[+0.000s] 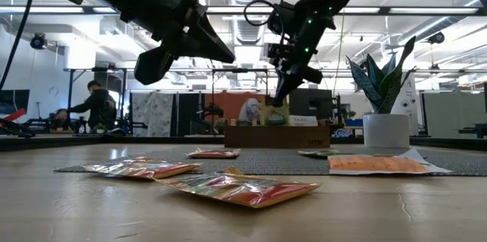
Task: Pick & Place Tea
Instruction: Put the yellow tea bag into the middle section of the wooden organizer
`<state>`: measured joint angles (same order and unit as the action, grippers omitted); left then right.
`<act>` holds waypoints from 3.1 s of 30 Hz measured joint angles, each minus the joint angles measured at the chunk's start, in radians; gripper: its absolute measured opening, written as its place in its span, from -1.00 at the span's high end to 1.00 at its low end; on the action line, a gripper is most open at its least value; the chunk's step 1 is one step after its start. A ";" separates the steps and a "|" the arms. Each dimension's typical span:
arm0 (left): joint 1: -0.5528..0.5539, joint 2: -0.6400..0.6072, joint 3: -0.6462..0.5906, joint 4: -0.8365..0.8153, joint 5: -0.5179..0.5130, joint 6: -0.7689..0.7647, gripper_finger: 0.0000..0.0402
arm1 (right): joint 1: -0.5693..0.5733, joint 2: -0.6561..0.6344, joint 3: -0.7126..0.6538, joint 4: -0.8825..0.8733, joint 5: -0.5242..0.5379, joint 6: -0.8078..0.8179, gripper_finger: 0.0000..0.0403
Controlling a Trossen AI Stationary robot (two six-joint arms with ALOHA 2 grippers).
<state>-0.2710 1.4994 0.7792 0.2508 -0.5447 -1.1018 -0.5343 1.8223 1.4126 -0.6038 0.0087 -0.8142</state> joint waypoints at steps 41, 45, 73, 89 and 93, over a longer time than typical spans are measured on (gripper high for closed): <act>-0.015 0.000 0.000 -0.007 -0.014 -0.024 1.00 | 0.015 0.022 -0.001 -0.085 -0.006 0.285 0.32; -0.022 0.000 0.000 -0.008 -0.014 -0.025 1.00 | 0.015 -0.003 0.012 -0.106 -0.007 0.296 0.28; -0.028 0.000 0.000 -0.014 -0.014 -0.009 1.00 | 0.218 -0.155 -0.128 -0.307 -0.283 0.692 0.39; -0.039 0.000 0.000 -0.082 0.007 -0.006 1.00 | 0.455 -0.154 -0.442 -0.065 -0.279 1.037 0.46; -0.039 0.000 0.000 -0.081 0.007 0.005 1.00 | 0.480 -0.154 -0.472 -0.049 -0.267 1.105 0.48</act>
<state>-0.3099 1.4994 0.7788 0.1696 -0.5377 -1.0964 -0.0543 1.6688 0.9406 -0.6527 -0.2585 0.2910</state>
